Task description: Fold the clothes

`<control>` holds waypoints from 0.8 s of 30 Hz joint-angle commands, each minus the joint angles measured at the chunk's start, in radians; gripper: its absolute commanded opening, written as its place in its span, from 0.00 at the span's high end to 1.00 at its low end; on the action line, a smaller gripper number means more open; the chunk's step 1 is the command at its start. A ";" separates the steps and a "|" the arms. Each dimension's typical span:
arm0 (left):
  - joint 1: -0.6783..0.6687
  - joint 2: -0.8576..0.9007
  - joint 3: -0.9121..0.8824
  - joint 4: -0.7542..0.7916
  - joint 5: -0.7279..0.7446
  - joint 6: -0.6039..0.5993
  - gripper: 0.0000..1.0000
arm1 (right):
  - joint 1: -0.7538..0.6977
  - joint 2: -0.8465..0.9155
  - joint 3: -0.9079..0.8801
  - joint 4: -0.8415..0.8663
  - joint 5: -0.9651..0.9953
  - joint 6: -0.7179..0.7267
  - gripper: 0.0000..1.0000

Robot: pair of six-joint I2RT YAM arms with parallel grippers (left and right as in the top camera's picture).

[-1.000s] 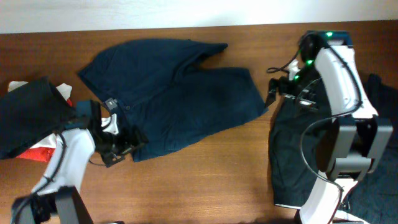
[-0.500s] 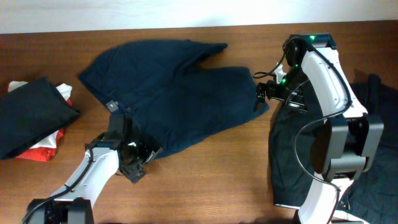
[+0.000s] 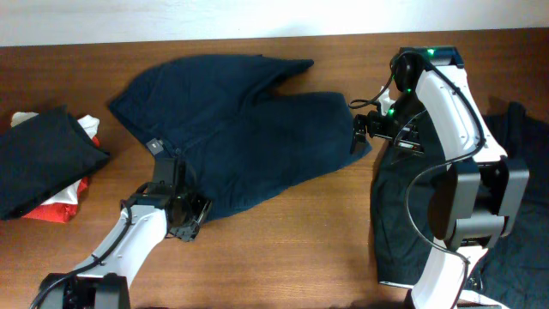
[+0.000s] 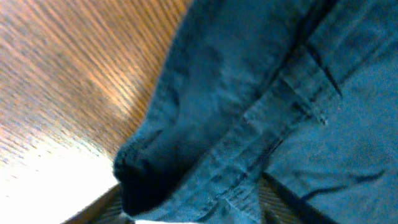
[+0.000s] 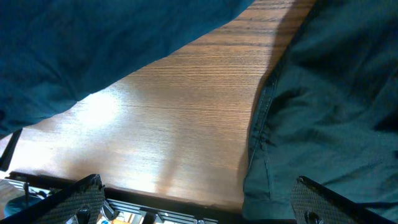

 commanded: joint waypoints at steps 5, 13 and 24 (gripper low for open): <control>-0.006 -0.005 -0.020 -0.042 -0.052 -0.015 0.91 | -0.002 -0.004 -0.005 0.008 -0.009 -0.011 0.01; -0.002 -0.009 -0.020 -0.072 -0.083 0.021 0.99 | 0.000 0.013 -0.017 0.064 -0.113 -0.011 0.01; 0.186 -0.179 -0.020 -0.201 -0.150 0.214 0.99 | 0.025 0.013 -0.370 0.300 -0.208 0.054 0.04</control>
